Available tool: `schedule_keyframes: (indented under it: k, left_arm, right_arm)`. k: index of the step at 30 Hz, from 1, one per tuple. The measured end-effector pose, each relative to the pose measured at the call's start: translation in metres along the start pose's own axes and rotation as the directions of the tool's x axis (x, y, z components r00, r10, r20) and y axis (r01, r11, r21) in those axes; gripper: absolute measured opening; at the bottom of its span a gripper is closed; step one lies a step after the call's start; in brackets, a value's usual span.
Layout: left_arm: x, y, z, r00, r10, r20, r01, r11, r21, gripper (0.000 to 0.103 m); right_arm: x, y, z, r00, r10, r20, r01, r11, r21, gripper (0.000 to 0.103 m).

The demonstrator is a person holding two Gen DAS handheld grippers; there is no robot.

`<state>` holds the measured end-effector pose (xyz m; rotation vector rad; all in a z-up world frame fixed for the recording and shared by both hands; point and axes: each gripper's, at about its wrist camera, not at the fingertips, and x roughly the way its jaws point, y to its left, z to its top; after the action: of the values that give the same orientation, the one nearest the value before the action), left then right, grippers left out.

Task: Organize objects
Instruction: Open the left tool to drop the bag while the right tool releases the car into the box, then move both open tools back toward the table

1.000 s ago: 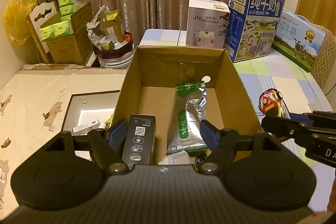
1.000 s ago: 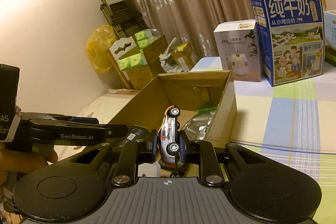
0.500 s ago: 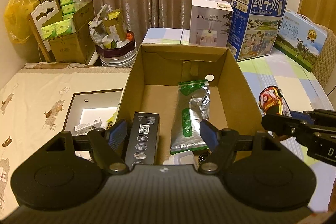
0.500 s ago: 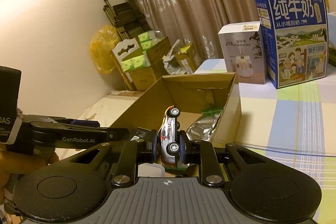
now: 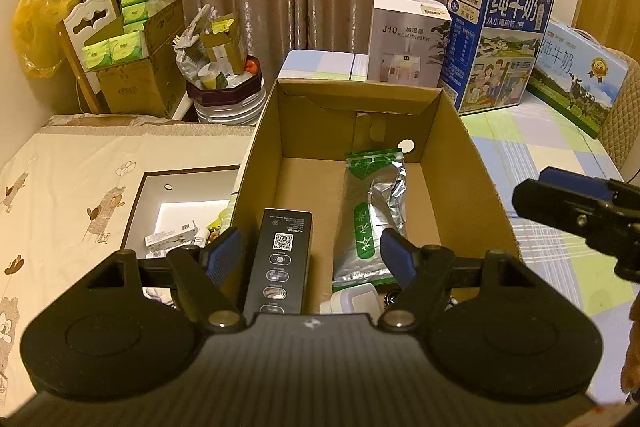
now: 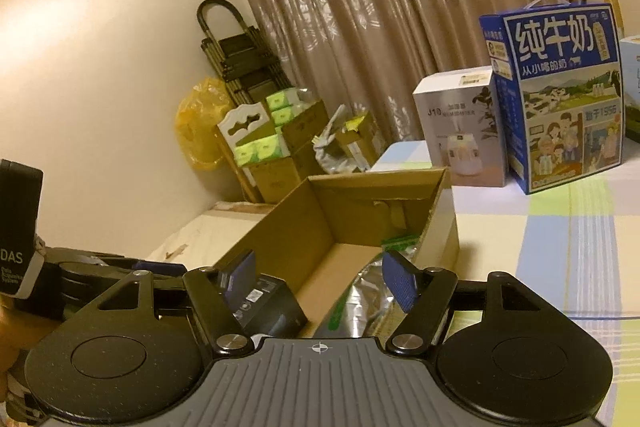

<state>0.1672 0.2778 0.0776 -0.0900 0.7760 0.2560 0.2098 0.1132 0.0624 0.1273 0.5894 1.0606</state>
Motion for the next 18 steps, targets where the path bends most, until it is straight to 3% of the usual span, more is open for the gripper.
schedule_keyframes:
  k: [18]
  left_arm:
    - [-0.002, -0.023, 0.0, 1.0, -0.027, 0.003, 0.026, 0.999, 0.036, 0.073]
  right_arm:
    - [-0.039, -0.024, -0.005, 0.997, -0.074, 0.004, 0.074, 0.997, -0.016, 0.067]
